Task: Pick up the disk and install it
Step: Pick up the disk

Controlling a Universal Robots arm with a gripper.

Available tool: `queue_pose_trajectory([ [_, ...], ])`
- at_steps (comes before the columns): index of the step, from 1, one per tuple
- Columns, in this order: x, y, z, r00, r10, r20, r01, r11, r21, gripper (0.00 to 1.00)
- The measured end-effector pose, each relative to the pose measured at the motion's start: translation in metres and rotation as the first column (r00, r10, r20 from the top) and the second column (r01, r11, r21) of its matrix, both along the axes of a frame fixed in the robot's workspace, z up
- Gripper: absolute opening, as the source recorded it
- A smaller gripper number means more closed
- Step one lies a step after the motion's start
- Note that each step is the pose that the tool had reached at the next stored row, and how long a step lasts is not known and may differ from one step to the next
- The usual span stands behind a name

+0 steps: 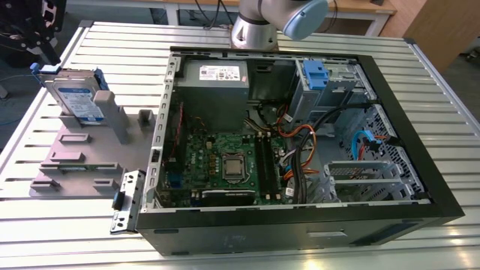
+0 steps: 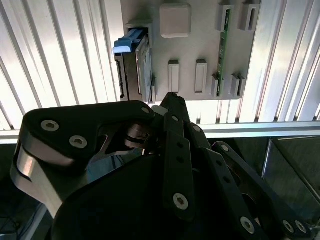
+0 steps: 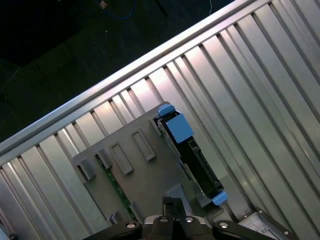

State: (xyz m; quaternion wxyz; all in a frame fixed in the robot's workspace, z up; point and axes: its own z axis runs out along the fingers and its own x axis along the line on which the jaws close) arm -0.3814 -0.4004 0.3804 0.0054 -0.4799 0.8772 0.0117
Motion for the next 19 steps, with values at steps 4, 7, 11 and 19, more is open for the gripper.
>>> queue_pose_trajectory([
  [4, 0.0000, 0.0000, 0.0000, 1.0000, 0.006, 0.0000, -0.006, 1.0000, 0.0000, 0.11],
  [7, 0.0000, 0.0000, 0.0000, 0.9999, 0.010, -0.0001, -0.010, 0.9999, 0.0000, 0.11],
  [11, 0.0000, 0.0000, 0.0000, 0.9999, 0.016, 0.0000, -0.016, 0.9999, 0.0000, 0.11],
  [19, 0.0000, 0.0000, 0.0000, 0.9996, 0.028, 0.0000, -0.028, 0.9996, 0.0000, 0.11],
])
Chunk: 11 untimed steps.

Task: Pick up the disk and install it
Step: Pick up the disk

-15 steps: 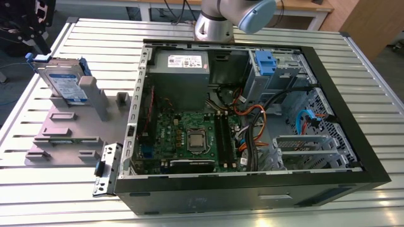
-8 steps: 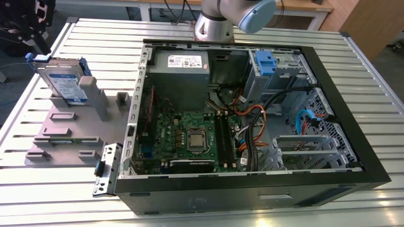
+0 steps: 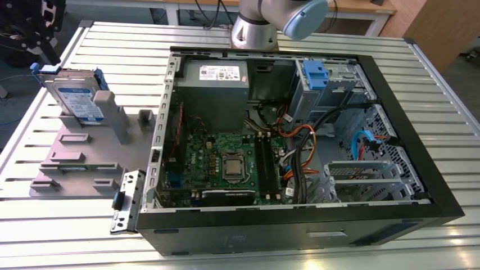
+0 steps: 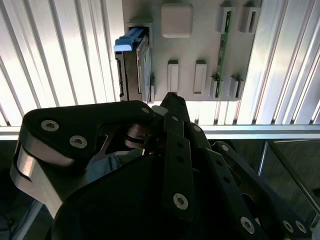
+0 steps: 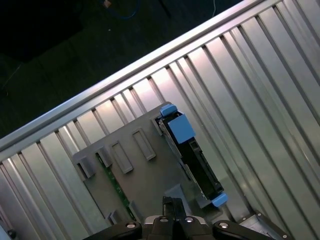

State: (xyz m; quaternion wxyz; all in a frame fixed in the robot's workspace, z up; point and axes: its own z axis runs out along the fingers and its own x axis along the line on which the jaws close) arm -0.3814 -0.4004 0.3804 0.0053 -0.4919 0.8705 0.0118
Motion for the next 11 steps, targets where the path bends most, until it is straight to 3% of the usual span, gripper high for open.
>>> queue_pose_trajectory([
  [11, 0.0000, 0.0000, 0.0000, 0.9999, 0.016, 0.0000, -0.016, 0.9999, 0.0000, 0.11],
])
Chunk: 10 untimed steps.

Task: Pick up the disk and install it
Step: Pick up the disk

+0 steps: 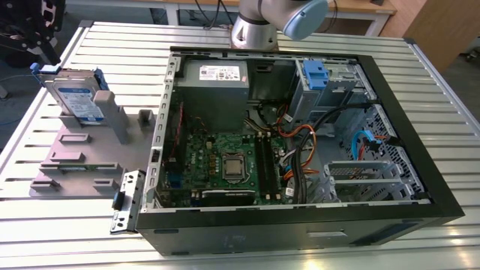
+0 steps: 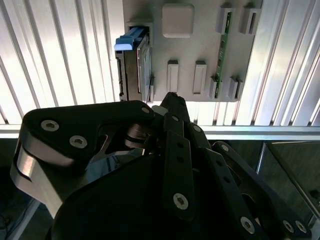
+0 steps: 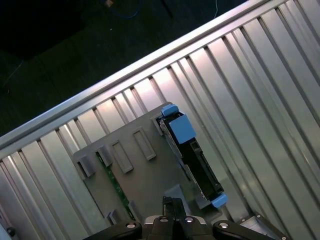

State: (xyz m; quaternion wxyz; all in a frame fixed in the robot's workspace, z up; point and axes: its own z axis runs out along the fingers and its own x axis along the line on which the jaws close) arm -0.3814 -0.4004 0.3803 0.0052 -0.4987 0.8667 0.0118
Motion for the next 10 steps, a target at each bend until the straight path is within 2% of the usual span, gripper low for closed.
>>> queue_pose_trajectory([
  [10, 0.0000, 0.0000, 0.0000, 0.9999, 0.014, 0.0000, -0.014, 0.9999, 0.0001, 0.11],
])
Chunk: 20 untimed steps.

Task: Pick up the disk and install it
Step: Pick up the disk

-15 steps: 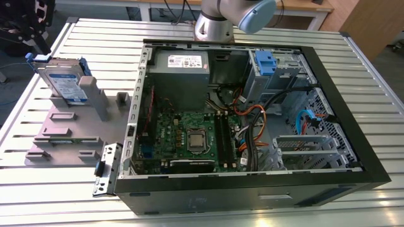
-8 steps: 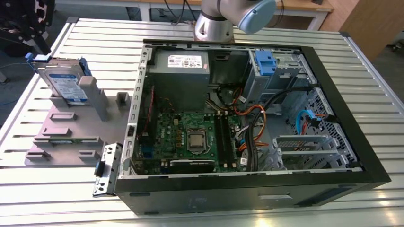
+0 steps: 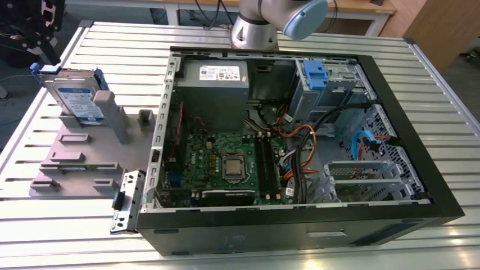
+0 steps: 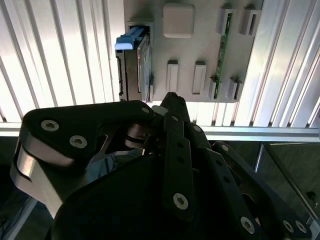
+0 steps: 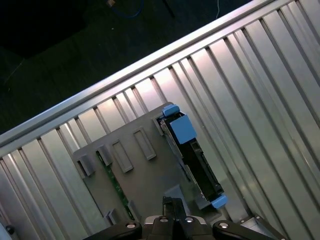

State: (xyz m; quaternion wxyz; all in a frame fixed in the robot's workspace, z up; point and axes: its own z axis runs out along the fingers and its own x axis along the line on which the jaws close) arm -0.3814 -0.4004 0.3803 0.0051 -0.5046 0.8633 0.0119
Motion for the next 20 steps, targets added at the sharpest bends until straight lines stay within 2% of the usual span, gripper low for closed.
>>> queue_pose_trajectory([
  [20, 0.0000, 0.0000, 0.0000, 0.9996, 0.027, -0.0001, -0.027, 0.9996, -0.0001, 0.11],
])
